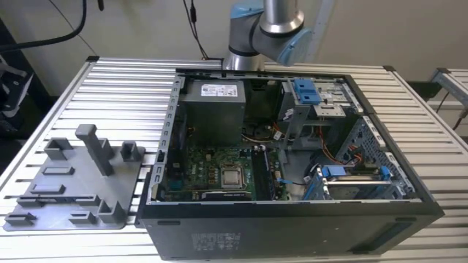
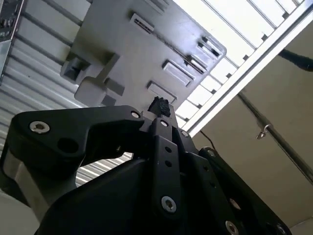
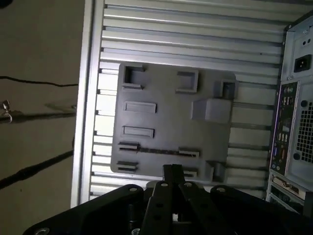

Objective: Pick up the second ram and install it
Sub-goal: 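Pick up the second ram and move it above second insertion slot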

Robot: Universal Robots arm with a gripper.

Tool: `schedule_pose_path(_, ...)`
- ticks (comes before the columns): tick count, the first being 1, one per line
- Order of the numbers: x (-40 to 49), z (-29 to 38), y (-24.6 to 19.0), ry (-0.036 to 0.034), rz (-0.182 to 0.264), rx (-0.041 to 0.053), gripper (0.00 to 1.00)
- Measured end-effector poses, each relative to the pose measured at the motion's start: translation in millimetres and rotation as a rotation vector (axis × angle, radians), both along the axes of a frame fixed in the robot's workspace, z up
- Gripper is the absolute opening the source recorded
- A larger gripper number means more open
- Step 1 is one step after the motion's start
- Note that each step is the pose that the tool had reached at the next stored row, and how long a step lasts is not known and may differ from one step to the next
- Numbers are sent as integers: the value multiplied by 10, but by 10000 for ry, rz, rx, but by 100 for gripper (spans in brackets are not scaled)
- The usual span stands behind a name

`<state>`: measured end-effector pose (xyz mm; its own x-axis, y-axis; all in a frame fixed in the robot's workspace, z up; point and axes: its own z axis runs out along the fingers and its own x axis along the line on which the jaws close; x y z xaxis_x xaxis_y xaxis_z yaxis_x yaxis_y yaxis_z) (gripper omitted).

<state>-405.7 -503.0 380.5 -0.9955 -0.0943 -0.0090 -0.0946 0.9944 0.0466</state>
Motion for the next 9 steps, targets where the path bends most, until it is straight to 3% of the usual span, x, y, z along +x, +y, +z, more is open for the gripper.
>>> schedule_pose_path(9,0,0,0,0,1455,-18,11)
